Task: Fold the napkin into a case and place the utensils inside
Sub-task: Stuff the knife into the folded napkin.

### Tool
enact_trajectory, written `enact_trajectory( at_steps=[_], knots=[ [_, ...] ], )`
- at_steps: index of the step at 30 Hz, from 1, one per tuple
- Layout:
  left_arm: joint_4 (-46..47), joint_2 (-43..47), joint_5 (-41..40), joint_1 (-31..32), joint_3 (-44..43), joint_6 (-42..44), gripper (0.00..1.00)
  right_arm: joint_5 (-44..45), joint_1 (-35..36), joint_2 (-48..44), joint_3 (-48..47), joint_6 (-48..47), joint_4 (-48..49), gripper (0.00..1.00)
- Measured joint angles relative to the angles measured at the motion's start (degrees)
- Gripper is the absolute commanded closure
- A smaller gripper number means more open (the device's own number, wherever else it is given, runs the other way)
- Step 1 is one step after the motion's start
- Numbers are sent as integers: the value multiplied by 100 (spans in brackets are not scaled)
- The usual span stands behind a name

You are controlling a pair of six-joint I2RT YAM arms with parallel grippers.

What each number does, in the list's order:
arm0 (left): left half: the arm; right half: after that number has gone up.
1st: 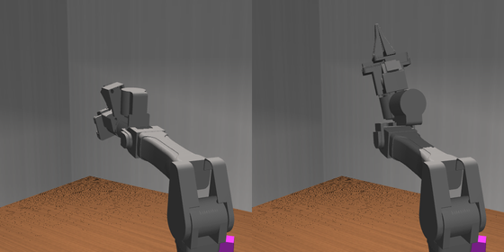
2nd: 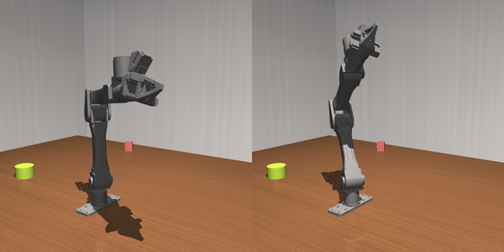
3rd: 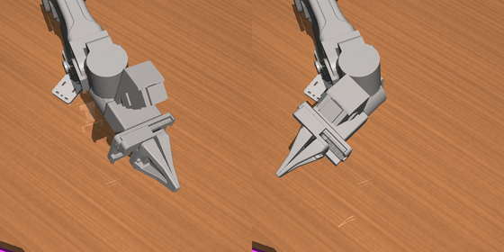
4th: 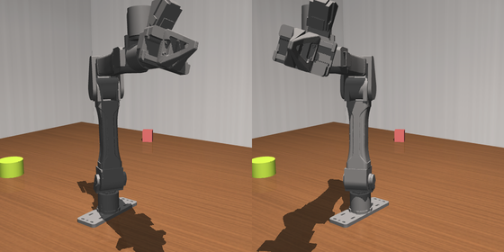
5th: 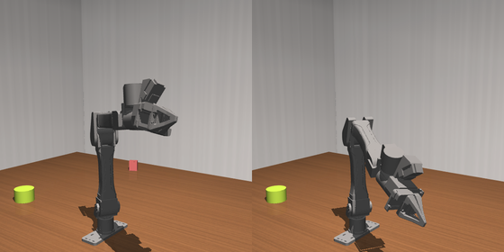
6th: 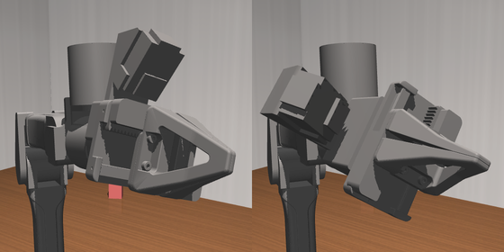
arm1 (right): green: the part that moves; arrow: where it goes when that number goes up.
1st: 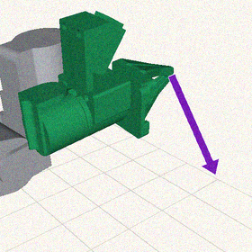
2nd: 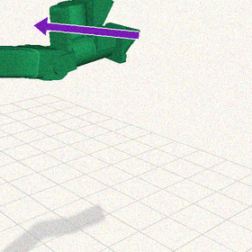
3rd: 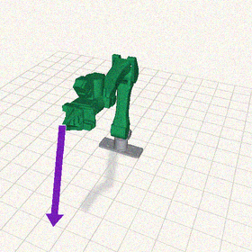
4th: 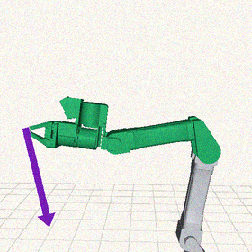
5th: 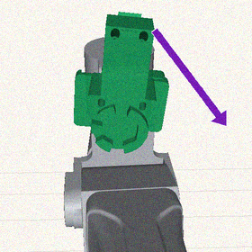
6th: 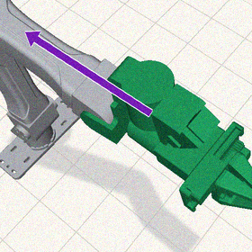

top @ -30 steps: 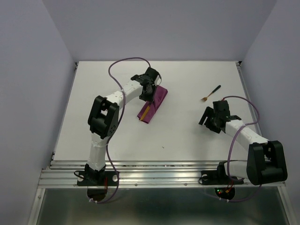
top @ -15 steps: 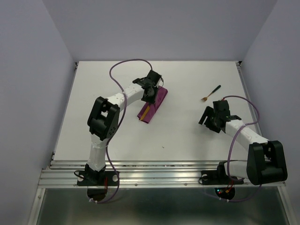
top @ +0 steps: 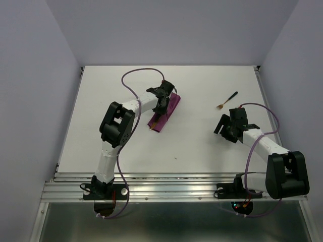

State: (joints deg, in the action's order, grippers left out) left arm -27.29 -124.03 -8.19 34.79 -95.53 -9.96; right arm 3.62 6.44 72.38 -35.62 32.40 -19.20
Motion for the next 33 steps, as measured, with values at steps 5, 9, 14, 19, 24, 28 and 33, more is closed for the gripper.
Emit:
enact_trajectory(
  at_steps=[5,9,14,19,24,28,33],
  knots=[
    [-2,0,-59,0,-11,7,86,0,0,0,0,0,0,25],
    [-55,-37,-111,0,-96,81,93,0,0,0,0,0,2,25],
    [-111,-111,-179,0,-245,284,94,0,0,0,2,0,4,25],
    [-234,-133,-199,0,-442,577,94,0,0,0,2,0,4,25],
    [-337,-271,-114,0,-752,813,94,0,0,0,22,2,17,25],
    [-374,-466,-17,0,-946,1025,94,0,0,0,68,4,26,25],
    [-455,-699,44,0,-1180,1298,94,0,0,0,87,17,26,25]
  ],
)
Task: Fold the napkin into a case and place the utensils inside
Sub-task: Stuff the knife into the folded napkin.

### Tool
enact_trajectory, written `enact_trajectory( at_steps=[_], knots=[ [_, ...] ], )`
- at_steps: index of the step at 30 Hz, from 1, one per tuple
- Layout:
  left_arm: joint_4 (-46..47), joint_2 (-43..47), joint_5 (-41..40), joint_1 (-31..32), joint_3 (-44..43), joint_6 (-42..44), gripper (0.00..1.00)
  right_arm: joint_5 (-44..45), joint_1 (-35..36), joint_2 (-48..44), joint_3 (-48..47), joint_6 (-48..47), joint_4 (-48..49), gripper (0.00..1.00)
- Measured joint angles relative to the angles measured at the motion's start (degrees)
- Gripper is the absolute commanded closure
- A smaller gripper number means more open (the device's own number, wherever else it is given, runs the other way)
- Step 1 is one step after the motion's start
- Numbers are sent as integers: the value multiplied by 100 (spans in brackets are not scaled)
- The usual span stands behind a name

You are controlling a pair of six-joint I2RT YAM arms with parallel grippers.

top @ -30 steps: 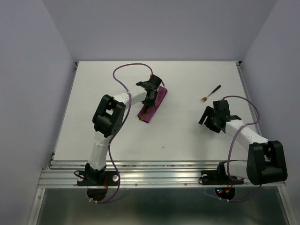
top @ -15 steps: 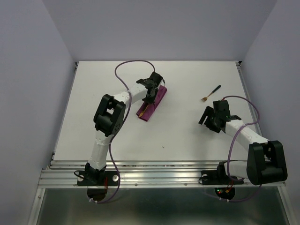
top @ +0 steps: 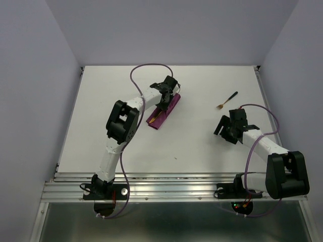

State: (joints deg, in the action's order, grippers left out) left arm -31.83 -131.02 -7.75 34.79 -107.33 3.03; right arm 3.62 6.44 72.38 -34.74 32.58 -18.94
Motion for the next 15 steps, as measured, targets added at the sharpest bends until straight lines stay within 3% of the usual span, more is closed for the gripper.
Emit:
enact_trajectory(
  at_steps=[10,12,15],
  knots=[
    [-59,-125,-24,0,-232,363,91,0,0,0,0,2,-4,25],
    [-59,-142,-46,0,-232,413,85,0,0,0,0,2,-4,25],
    [-66,-166,-103,0,-278,503,66,0,0,0,0,2,-4,25]
  ],
)
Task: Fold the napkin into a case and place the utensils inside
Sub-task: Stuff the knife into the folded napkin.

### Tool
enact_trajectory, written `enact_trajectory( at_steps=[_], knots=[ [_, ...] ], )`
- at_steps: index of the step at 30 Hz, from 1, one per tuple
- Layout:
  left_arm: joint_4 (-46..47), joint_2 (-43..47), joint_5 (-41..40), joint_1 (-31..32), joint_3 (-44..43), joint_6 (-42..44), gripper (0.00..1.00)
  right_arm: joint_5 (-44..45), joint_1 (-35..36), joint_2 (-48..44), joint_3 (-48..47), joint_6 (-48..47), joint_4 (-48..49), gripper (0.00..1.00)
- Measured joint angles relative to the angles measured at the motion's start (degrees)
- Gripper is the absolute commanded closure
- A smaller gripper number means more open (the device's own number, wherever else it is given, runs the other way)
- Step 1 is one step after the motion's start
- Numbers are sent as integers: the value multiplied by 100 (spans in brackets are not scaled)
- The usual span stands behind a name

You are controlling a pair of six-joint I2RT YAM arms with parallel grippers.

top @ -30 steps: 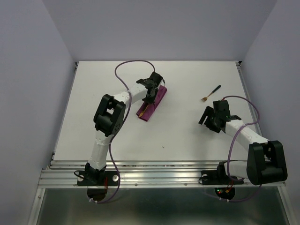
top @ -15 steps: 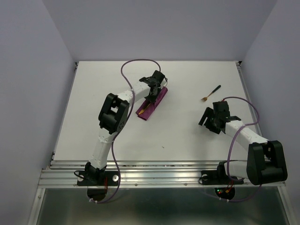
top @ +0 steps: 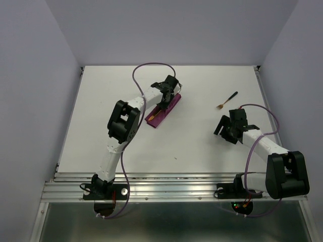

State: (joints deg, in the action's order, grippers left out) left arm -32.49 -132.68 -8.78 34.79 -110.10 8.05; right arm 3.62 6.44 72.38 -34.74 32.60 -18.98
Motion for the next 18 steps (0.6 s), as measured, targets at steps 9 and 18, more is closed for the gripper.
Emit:
enact_trajectory(
  at_steps=[9,18],
  knots=[
    [-63,-37,-57,0,-140,61,54,0,0,-2,0,0,0,25],
    [-153,146,-35,0,4,-177,54,2,0,-44,-2,4,-4,25]
  ],
)
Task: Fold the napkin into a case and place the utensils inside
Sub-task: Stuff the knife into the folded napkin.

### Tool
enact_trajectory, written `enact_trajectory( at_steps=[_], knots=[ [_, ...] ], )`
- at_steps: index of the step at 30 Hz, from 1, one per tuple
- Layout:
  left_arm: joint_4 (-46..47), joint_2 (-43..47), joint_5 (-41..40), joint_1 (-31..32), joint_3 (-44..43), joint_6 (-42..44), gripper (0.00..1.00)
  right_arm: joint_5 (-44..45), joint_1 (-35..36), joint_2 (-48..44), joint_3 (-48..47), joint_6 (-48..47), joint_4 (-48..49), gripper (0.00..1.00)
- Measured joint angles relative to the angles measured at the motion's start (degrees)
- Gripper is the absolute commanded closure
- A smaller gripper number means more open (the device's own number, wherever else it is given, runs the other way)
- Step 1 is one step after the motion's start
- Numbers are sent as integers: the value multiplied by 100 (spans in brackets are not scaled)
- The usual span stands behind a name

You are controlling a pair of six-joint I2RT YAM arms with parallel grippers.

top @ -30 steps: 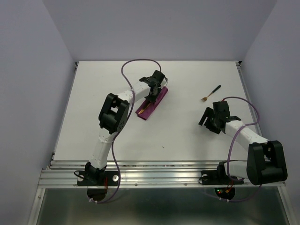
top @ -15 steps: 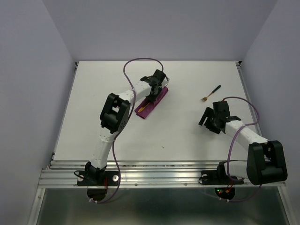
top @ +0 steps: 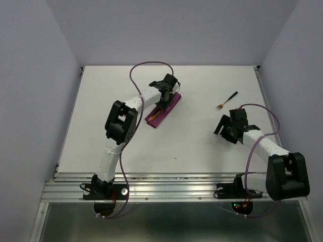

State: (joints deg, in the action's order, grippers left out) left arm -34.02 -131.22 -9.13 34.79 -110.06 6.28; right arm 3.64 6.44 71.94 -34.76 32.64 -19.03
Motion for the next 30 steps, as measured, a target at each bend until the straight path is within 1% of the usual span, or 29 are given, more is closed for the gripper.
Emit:
enact_trajectory(
  at_steps=[8,10,13,20,26,30],
  knots=[
    [101,1043,28,0,789,-308,55,-7,0,-39,-24,-2,-2,25],
    [162,1241,22,0,957,-352,57,-13,0,-28,-44,-2,2,25],
    [251,1290,0,0,1119,-402,58,-26,0,-24,-44,-2,0,25],
    [505,1290,-46,0,1875,-511,59,-28,0,-11,-46,-4,2,25],
    [638,1287,-234,0,1956,-533,60,-46,0,20,-46,-4,0,25],
    [691,1241,-258,0,1956,-533,65,-48,0,22,-46,-4,0,25]
  ],
)
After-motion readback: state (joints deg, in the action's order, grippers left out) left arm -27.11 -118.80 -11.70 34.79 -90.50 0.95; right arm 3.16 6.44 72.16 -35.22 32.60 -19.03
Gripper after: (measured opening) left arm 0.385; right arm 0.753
